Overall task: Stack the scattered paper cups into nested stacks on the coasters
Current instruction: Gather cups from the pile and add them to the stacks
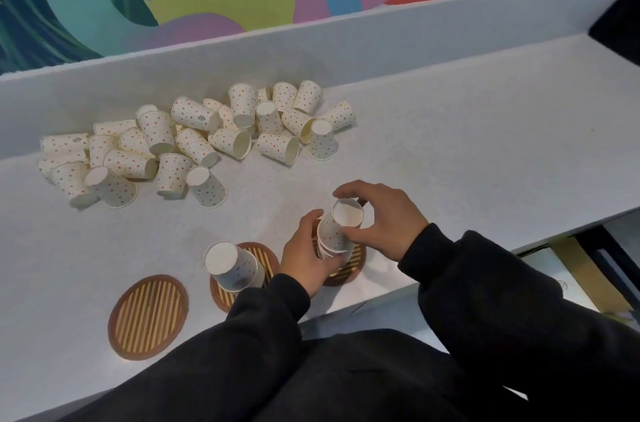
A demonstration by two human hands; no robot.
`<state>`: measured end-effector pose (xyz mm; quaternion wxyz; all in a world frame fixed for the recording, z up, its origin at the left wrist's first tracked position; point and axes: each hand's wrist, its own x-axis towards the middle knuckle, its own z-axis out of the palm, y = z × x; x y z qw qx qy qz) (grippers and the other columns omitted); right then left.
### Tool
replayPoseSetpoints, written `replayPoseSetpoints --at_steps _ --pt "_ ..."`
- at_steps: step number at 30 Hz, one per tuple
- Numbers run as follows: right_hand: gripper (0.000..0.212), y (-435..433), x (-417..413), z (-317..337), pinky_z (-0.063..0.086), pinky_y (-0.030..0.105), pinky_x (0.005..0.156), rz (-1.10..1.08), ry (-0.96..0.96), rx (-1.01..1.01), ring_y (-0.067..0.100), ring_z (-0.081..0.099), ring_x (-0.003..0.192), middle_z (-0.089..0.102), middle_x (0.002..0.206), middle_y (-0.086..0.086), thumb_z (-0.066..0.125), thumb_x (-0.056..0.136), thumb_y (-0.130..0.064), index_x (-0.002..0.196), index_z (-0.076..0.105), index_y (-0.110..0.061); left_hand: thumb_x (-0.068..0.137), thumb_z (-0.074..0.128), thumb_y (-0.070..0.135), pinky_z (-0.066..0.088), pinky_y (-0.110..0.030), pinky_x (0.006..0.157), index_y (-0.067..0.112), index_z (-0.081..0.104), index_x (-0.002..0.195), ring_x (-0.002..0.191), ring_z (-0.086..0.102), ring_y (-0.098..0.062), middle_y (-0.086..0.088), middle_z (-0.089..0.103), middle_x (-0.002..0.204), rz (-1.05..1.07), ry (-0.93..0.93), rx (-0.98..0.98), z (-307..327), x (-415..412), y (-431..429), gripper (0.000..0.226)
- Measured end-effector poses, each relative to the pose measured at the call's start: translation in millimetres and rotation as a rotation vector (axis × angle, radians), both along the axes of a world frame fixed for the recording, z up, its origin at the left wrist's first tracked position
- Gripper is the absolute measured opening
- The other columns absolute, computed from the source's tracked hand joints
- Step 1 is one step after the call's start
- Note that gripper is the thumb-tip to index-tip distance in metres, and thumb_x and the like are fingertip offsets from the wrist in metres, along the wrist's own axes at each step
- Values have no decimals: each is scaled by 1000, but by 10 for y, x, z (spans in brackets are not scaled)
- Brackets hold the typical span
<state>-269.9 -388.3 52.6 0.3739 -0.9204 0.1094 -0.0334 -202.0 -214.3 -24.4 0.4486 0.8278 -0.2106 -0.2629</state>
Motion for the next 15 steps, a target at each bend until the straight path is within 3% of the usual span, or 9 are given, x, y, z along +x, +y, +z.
replayPoseSetpoints --at_steps 4,8,12,15 --pt "63 9 22 -231 45 25 87 10 99 55 9 59 103 67 118 -17 83 72 -30 129 59 -38 79 84 40 45 -23 98 49 42 135 120 56 -6 18 59 133 -16 -53 -31 -36 -16 8 70" --pt "85 -42 2 -608 52 30 97 -55 286 207 16 62 114 67 126 -5 90 69 -21 141 47 -37 78 85 48 43 -19 96 47 42 138 120 54 -4 19 58 134 -27 -69 3 -75 10 6 74" --pt "71 -51 -27 -903 44 27 91 -13 400 65 22 63 114 69 127 0 86 75 -31 138 54 -27 79 84 41 46 -26 100 45 37 140 124 57 -14 13 58 137 -63 -51 113 -175 36 42 77" --pt "63 -32 -7 -969 49 31 93 -31 371 38 20 65 111 71 124 -4 85 74 -39 131 60 -29 81 83 43 46 -33 106 37 39 145 128 57 -17 8 58 143 -72 -49 177 -226 58 43 78"
